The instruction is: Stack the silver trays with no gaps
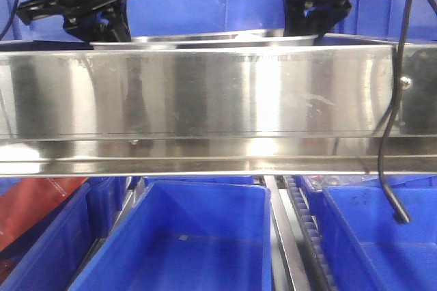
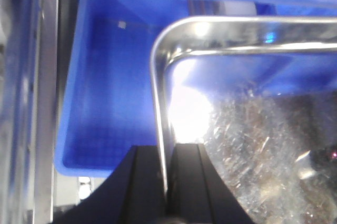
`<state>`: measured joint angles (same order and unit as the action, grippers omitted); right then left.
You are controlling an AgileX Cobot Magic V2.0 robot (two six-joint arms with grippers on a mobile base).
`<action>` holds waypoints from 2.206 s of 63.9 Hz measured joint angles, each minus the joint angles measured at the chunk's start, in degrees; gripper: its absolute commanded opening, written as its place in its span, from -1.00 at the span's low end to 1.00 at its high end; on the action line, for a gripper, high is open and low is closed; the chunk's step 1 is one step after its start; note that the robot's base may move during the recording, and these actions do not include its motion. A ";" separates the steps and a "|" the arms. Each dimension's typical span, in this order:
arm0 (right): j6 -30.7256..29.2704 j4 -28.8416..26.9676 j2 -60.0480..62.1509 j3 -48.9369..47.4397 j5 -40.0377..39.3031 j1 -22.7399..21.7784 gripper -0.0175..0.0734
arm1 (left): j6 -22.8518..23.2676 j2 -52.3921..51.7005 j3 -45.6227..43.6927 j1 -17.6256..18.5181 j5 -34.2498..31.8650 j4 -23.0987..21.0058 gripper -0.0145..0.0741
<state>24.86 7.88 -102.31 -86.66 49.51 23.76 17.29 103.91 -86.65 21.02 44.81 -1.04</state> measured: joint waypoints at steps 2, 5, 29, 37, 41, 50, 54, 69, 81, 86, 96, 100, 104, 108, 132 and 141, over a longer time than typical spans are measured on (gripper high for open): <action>0.00 0.34 0.43 0.00 0.10 0.00 -0.78 | 0.00 -0.31 0.00 0.00 0.00 0.00 -0.71; 0.00 0.56 1.15 0.00 0.10 0.11 -0.78 | 0.00 -1.18 0.00 0.00 0.13 0.13 -0.71; 0.33 2.03 6.13 0.00 -0.40 2.71 -0.78 | 0.24 -8.64 0.00 1.50 2.32 5.11 -0.71; 0.56 3.09 7.41 0.00 1.20 3.38 -0.77 | 0.87 -10.15 0.00 3.75 3.39 8.47 -0.71; 0.65 3.52 8.08 0.06 2.26 3.64 -0.77 | 1.46 -10.80 0.00 4.70 4.16 9.90 -0.71; 0.65 3.96 10.26 0.28 3.26 3.77 -0.77 | 2.37 -12.21 0.00 5.65 5.06 10.73 -0.71; 0.65 4.30 11.28 0.37 3.24 3.86 -0.77 | 2.68 -13.10 0.00 5.77 5.13 10.73 -0.71; 0.65 4.57 15.00 0.37 3.40 4.29 -0.77 | 3.32 -16.07 0.00 6.08 5.13 10.29 -0.71; 0.65 4.57 17.22 0.37 4.55 4.54 -0.77 | 3.46 -18.01 0.00 6.31 5.27 9.68 -0.71; 0.65 5.13 18.18 0.37 5.41 5.09 -0.77 | 3.65 -18.79 0.00 6.34 5.68 9.36 -0.71; 1.08 7.59 19.67 0.37 6.07 7.40 -0.77 | 4.16 -20.77 0.00 6.44 6.68 9.24 -0.71; 1.98 8.50 20.14 0.37 6.20 8.54 -0.77 | 4.28 -21.83 0.00 6.44 7.07 9.24 -0.71; 2.75 9.16 20.40 0.37 6.20 9.22 -0.77 | 4.38 -22.61 0.00 6.44 7.35 9.24 -0.71; 3.21 9.52 20.56 0.37 6.30 9.98 -0.77 | 4.38 -23.35 0.00 6.44 7.80 9.37 -0.71; 5.08 10.69 21.62 0.37 7.51 11.85 -0.77 | 4.84 -27.43 2.52 7.33 8.23 9.76 -0.71; 5.18 10.83 21.75 0.37 7.55 11.85 -0.77 | 4.84 -27.43 2.64 7.37 7.58 9.76 -0.71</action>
<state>30.04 18.71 -80.57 -86.29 57.07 35.61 22.12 76.49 -84.01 28.39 52.39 8.72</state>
